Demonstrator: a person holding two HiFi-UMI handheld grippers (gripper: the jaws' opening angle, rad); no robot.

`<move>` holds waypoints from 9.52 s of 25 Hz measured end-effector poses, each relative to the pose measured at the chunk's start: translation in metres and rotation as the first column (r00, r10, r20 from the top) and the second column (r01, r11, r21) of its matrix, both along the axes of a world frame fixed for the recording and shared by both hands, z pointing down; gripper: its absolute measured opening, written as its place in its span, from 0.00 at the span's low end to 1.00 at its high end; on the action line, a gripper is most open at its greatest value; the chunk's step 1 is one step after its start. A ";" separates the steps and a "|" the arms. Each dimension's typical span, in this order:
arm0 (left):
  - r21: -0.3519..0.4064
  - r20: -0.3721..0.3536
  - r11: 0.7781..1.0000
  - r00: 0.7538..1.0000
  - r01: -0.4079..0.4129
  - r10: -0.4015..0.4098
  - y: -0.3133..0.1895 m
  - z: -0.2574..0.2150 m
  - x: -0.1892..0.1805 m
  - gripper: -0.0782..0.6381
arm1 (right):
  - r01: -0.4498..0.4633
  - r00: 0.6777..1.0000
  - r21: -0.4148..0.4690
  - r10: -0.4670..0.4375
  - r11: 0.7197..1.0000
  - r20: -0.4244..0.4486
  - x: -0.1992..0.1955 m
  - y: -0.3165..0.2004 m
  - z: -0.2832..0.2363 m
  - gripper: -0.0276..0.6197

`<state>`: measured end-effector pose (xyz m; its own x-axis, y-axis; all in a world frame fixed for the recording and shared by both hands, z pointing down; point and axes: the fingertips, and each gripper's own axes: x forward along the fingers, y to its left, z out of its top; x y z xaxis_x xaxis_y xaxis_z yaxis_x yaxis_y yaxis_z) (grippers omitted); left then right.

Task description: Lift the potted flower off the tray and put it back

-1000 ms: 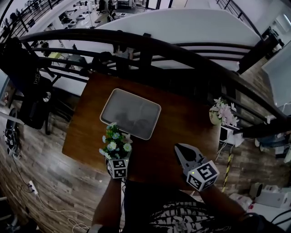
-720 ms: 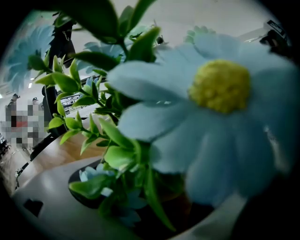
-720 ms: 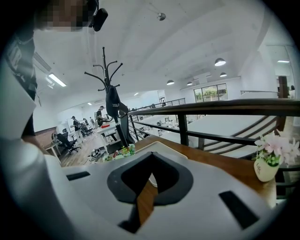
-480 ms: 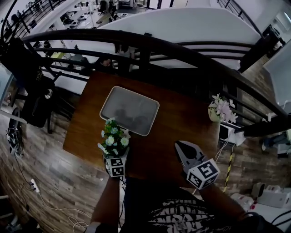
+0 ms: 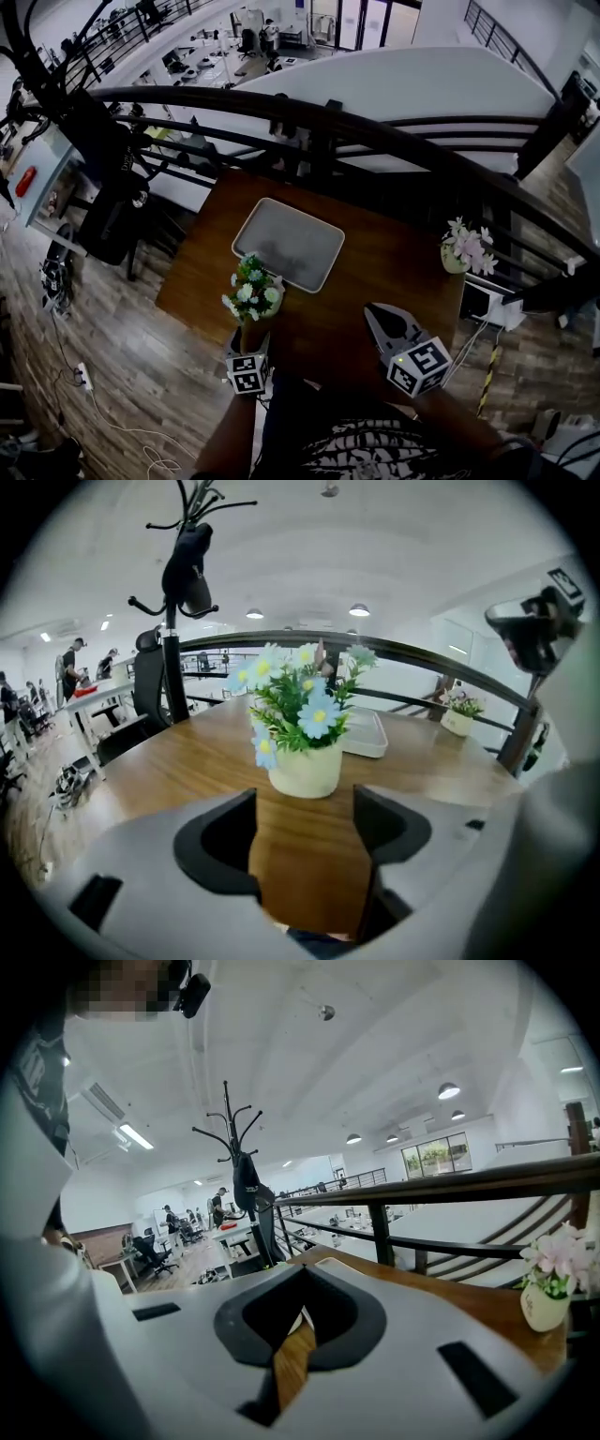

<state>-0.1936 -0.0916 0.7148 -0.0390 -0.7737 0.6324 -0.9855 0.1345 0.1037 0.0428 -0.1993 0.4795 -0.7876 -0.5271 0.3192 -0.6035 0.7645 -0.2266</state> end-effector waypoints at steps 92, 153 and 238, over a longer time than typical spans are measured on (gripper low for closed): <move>0.099 0.029 0.992 0.996 -0.082 0.080 -0.106 0.048 -0.015 0.78 | -0.057 0.973 -0.211 0.007 0.976 -0.231 -0.027 0.030 0.096 0.03; 0.084 0.130 0.968 0.966 -0.236 0.224 -0.306 0.019 -0.021 0.78 | -0.314 0.941 -0.181 0.280 0.932 -0.190 0.050 -0.008 0.074 0.03; 0.419 -0.061 0.895 0.979 -0.153 0.196 -0.007 -0.219 -0.065 0.12 | -0.147 0.989 0.087 0.149 0.985 -0.012 -0.088 0.081 -0.012 0.03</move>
